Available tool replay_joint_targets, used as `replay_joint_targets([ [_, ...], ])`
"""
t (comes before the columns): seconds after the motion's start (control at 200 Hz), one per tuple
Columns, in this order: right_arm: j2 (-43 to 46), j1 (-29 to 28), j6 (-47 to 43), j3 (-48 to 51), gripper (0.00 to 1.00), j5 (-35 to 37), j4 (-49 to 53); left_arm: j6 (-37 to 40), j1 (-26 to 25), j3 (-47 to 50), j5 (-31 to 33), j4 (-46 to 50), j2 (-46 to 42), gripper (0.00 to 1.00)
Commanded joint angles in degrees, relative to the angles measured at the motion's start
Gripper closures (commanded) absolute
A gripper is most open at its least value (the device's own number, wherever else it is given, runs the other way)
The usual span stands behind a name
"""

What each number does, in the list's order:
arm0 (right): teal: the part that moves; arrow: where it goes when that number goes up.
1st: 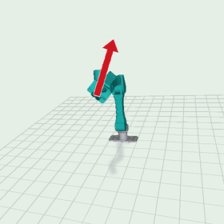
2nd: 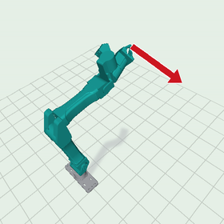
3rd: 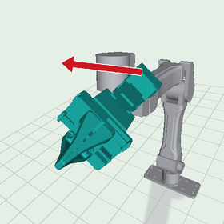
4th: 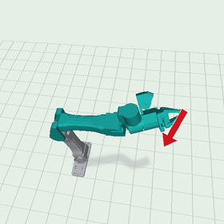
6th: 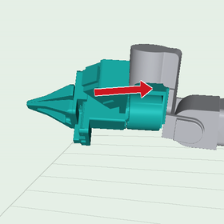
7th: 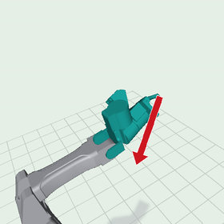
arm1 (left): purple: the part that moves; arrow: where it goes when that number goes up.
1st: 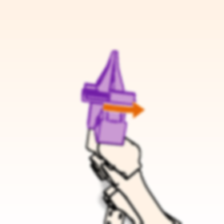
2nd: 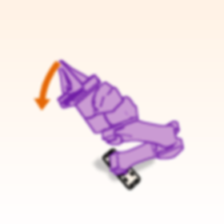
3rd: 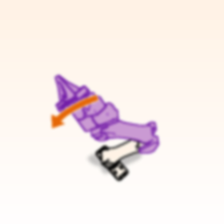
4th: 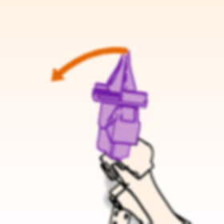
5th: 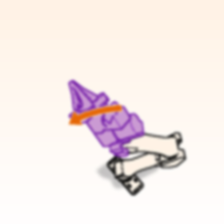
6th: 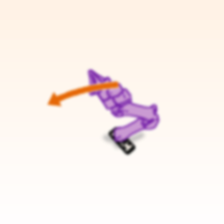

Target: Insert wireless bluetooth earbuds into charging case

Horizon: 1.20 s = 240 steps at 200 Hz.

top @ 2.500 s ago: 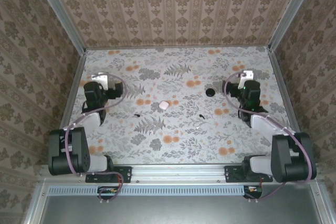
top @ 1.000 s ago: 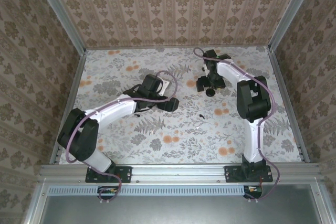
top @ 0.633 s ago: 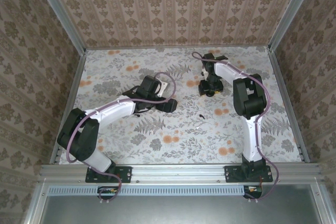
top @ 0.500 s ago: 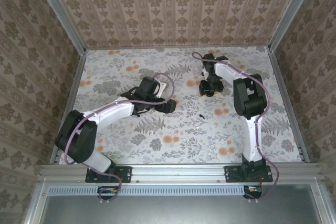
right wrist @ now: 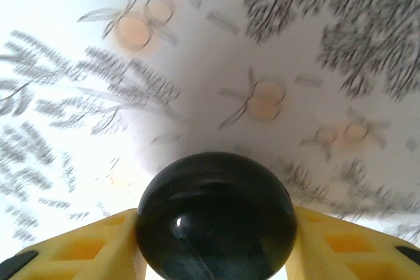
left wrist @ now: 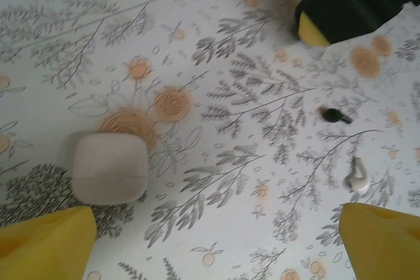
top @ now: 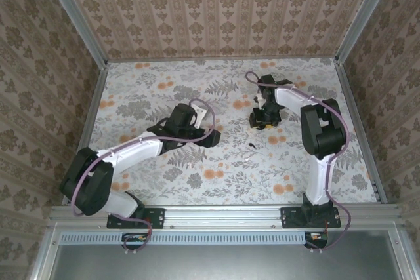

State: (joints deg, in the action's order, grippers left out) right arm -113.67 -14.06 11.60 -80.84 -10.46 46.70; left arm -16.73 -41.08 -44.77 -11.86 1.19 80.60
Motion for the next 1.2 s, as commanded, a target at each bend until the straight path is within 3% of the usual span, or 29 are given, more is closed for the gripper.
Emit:
replay_joint_targets([
  [0.0,7.4,-0.8,8.5,4.5,0.48,-6.7,-5.2,0.6,-1.8,2.9,0.2,-10.0,-3.0,0.04],
  [0.245,26.8,-1.3,31.2,18.8,0.48,-12.8,-25.7,2.8,-3.8,3.3,-0.1,-25.1,-5.9,0.06],
  [0.595,42.4,-5.1,46.5,20.3,0.45,-11.5,-32.7,10.7,-9.4,6.8,2.8,-55.0,-0.7,0.13],
  [0.835,44.9,-7.7,49.2,18.2,0.43,-13.2,-33.7,8.5,-10.1,1.9,3.0,-63.2,7.1,0.19],
  [1.06,46.7,-8.3,49.3,18.9,0.43,-11.7,-33.5,4.8,-9.3,-1.6,1.5,-66.9,11.9,0.35],
  [1.195,46.8,-8.3,49.5,19.8,0.43,-11.3,-33.9,2.6,-8.8,-2.8,-0.2,-68.9,13.8,0.36],
])
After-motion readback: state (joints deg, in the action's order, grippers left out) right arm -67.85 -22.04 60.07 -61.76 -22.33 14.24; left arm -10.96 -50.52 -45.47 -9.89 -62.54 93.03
